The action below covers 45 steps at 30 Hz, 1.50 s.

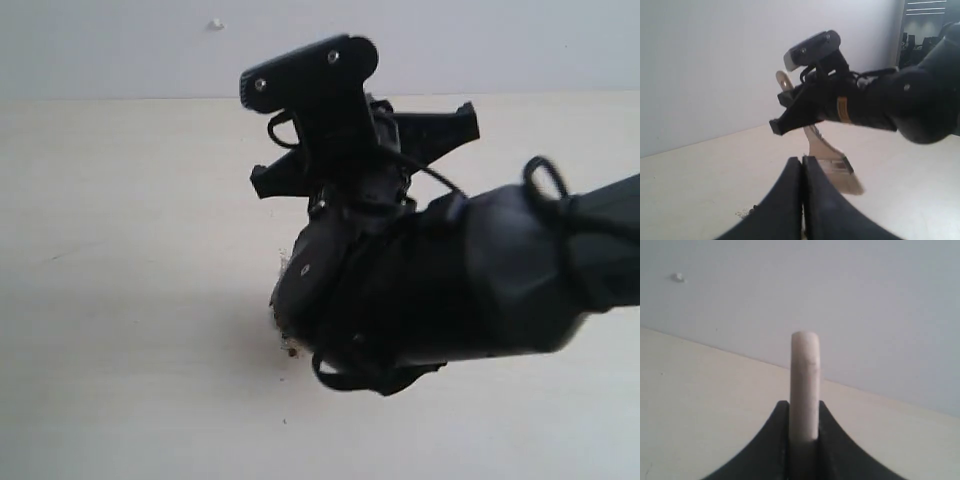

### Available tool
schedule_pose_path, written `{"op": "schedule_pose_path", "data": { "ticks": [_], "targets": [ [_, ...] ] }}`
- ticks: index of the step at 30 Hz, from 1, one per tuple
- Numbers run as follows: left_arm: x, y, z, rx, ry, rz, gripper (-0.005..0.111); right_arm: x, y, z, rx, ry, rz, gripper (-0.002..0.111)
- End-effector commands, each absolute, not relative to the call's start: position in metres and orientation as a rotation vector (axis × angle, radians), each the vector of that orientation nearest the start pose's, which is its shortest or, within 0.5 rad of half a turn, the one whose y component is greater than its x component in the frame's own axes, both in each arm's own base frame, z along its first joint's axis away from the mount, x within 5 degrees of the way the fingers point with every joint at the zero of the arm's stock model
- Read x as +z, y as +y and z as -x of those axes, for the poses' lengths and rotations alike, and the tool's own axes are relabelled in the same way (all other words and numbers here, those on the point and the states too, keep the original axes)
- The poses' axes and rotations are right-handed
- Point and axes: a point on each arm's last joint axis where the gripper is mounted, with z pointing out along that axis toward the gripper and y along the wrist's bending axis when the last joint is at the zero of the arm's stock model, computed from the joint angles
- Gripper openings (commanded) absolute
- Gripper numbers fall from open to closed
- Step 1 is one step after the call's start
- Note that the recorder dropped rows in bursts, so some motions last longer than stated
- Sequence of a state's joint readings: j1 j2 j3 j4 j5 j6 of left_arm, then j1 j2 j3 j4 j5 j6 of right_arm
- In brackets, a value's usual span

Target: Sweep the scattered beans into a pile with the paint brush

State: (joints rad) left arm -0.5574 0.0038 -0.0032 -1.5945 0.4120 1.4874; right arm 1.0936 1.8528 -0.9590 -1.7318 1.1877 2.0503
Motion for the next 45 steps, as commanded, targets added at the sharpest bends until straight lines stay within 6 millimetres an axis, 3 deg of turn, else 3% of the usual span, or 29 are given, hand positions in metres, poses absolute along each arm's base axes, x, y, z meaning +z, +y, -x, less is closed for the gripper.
{"op": "schedule_pose_path", "data": {
  "ticks": [1, 5, 9, 21, 30, 37, 41, 45],
  "targets": [
    [0.214, -0.057, -0.022, -0.839, 1.385, -0.671, 0.0, 0.168, 0.27, -0.23, -0.347, 1.745, 0.213, 0.0],
    [0.214, -0.057, -0.022, -0.839, 1.385, -0.671, 0.0, 0.144, 0.275, -0.232, -0.394, 1.764, 0.258, 0.0],
    [0.214, -0.057, -0.022, -0.839, 1.385, -0.671, 0.0, 0.137, 0.279, -0.235, -0.403, 1.767, 0.264, 0.0],
    [0.214, -0.057, -0.022, -0.839, 1.385, -0.671, 0.0, 0.142, 0.281, -0.25, -0.397, 1.761, 0.206, 0.0],
    [0.214, -0.057, -0.022, -0.839, 1.385, -0.671, 0.0, 0.152, 0.309, -0.265, -0.325, 1.728, 0.135, 0.0],
    [0.214, -0.057, -0.022, -0.839, 1.385, -0.671, 0.0, 0.153, 0.309, -0.265, -0.322, 1.727, 0.132, 0.0],
    [0.214, -0.057, -0.022, -0.839, 1.385, -0.671, 0.0, 0.172, 0.311, -0.261, -0.281, 1.708, 0.114, 0.0],
    [0.214, -0.057, -0.022, -0.84, 1.385, -0.672, 0.0, 0.221, 0.306, -0.253, -0.3, 1.659, 0.166, 0.0]
  ]
}}
